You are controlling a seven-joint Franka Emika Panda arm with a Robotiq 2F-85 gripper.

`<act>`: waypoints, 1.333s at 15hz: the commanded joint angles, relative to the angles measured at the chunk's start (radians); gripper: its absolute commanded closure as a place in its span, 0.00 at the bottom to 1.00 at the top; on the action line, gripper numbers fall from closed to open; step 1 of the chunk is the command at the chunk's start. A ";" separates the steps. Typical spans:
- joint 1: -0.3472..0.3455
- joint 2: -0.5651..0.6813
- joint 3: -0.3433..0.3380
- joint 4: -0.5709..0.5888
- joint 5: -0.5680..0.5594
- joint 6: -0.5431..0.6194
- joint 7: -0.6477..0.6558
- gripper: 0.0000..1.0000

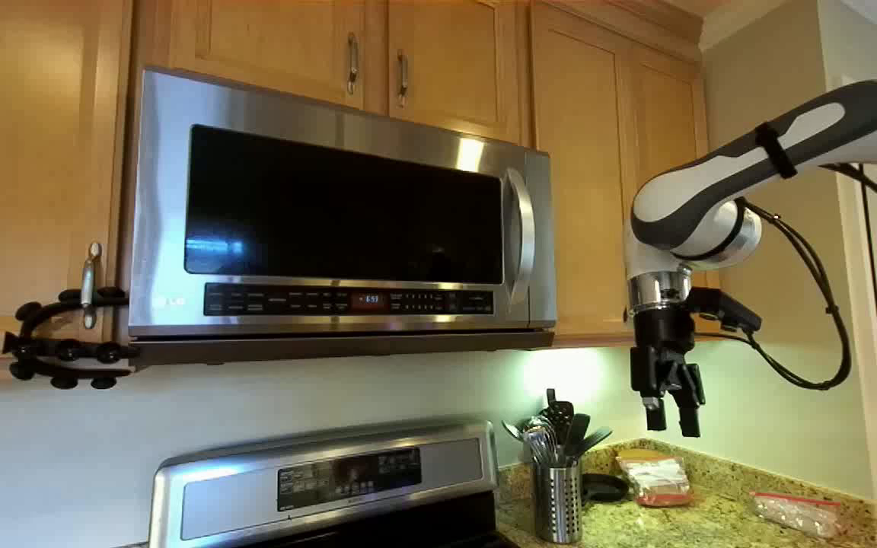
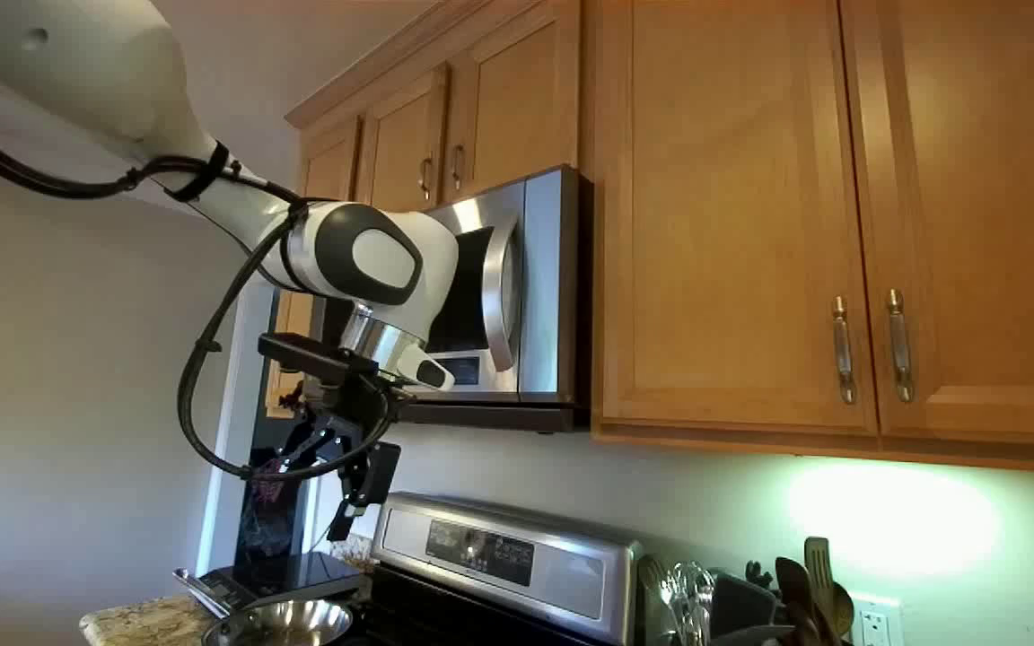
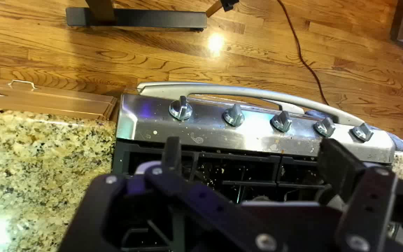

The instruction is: Open the microwave door

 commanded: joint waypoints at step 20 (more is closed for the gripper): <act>-0.062 -0.004 0.167 0.197 -0.389 0.297 0.127 0.00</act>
